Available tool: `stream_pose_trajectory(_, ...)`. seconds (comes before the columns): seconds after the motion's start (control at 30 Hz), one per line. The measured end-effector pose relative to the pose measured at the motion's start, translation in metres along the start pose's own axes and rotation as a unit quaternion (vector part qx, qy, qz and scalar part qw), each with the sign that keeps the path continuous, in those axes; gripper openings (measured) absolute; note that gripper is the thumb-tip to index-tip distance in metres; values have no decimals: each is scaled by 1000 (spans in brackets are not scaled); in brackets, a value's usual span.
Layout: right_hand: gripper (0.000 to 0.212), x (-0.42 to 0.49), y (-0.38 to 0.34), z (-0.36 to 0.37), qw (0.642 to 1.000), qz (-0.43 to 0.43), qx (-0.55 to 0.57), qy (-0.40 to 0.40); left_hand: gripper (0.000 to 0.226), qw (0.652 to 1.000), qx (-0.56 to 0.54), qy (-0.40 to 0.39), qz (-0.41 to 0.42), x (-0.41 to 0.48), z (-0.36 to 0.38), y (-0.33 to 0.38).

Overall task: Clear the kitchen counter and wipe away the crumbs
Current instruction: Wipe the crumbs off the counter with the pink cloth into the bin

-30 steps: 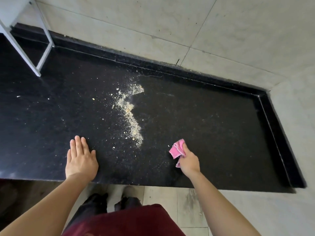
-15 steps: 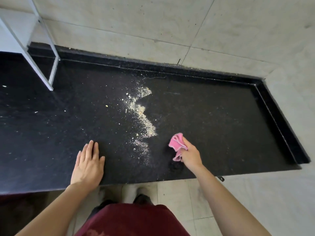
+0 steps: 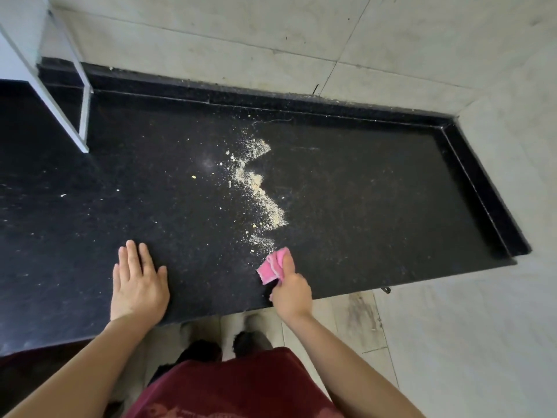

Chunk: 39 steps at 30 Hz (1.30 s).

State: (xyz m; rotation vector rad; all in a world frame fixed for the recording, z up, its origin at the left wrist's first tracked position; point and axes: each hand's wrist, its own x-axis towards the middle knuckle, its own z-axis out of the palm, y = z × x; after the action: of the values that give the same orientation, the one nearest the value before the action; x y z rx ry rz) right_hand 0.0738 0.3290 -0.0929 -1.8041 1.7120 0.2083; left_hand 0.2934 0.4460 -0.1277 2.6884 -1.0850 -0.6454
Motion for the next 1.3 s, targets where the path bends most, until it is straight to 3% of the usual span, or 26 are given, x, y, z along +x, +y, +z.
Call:
stream_pose_trajectory(0.13, 74, -15, -48, 30, 994, -62, 54, -73, 62, 1000, 6, -2, 5, 0, 3, -2)
stream_pose_trajectory(0.27, 70, -12, -70, 23, 938, -47, 276, -206, 62, 1000, 17, -4, 5, 0, 1, -4)
stream_pose_trajectory(0.33, 68, 4, -66, 4, 937, -53, 299, -172, 63, 1000, 24, -4, 7, 0, 0, -5)
stream_pose_trajectory(0.47, 68, 57, -33, -56, 947, 10, 320, -16, 63, 999, 41, -5, 13, 1, 2, -6)
stream_pose_trajectory(0.57, 66, 92, -10, -89, 968, 75, 236, 45, 63, 999, 50, 3, 15, 3, 5, -7)
stream_pose_trajectory(0.67, 72, 109, -5, -89, 971, 139, 191, 40, 63, 999, 50, 11, 13, 4, 8, -9)
stream_pose_trajectory(0.93, 83, 66, -81, -17, 997, -58, 23, -35, 61, 998, 58, 5, 9, 6, 9, -12)
stream_pose_trajectory(1.13, 63, 25, -122, 32, 960, -122, 177, -179, 63, 999, 38, 1, 14, 7, 6, -11)
stream_pose_trajectory(1.3, 63, 62, -110, -16, 953, -106, 262, -109, 63, 999, 31, 9, 16, 6, 7, -12)
